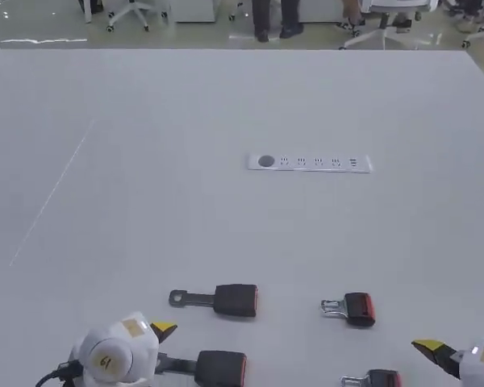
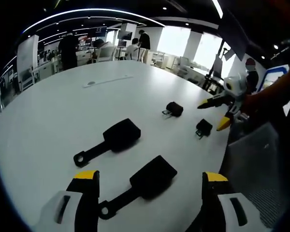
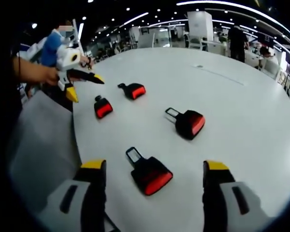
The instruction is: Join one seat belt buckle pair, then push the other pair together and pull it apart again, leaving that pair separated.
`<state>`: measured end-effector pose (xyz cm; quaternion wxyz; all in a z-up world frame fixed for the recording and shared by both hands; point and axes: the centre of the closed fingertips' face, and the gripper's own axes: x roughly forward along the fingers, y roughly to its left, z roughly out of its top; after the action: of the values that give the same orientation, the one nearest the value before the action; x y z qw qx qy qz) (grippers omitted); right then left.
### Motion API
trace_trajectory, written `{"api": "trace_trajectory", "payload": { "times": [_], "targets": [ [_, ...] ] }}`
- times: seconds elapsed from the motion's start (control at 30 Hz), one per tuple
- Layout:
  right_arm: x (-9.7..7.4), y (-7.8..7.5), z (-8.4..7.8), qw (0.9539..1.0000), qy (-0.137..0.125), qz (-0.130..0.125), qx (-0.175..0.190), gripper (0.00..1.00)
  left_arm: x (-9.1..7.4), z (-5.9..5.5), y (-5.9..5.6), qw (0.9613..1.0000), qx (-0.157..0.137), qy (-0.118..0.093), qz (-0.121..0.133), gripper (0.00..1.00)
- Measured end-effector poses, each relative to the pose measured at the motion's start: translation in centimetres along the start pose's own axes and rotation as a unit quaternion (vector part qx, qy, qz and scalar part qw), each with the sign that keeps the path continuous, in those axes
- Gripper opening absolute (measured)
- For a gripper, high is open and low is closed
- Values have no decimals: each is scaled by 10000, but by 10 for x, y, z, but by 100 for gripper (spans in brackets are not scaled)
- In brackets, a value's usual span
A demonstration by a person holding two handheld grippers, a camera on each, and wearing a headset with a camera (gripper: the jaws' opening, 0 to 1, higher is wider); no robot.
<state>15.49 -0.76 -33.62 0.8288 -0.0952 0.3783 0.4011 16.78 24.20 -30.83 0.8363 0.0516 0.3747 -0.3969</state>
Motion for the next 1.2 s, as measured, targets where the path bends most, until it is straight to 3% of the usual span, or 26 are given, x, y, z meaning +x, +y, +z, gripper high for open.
{"api": "trace_trajectory", "payload": {
  "times": [0.33, 0.43, 0.53, 0.7, 0.77, 0.87, 0.97, 1.1, 1.2],
  "targets": [
    [7, 5, -2, 9987, 234, 346, -308, 81, 15, -3, 0, 9986, 432, 215, -219, 87],
    [9, 5, -6, 9974, 336, 465, -427, 78, 21, -9, -1, 9960, 728, 388, -345, 85],
    [10, 6, -11, 9952, 485, 579, -623, 76, 25, -17, 0, 9912, 1091, 595, -453, 82],
    [11, 7, -19, 9900, 708, 761, -957, 73, 31, -21, 0, 9844, 1461, 766, -608, 76],
    [12, 6, -22, 9880, 795, 801, -1052, 72, 34, -25, 1, 9798, 1653, 891, -683, 73],
    [14, 7, -24, 9844, 888, 917, -1211, 68, 38, -31, 7, 9690, 2066, 1123, -753, 67],
    [16, 6, -26, 9811, 991, 996, -1333, 65, 42, -31, 8, 9679, 2086, 1142, -812, 63],
    [16, 9, -28, 9762, 1094, 1128, -1496, 63, 44, -33, 8, 9625, 2250, 1206, -918, 57],
    [16, 9, -31, 9719, 1177, 1189, -1653, 61, 45, -40, 6, 9528, 2485, 1385, -1059, 53]
  ]
}}
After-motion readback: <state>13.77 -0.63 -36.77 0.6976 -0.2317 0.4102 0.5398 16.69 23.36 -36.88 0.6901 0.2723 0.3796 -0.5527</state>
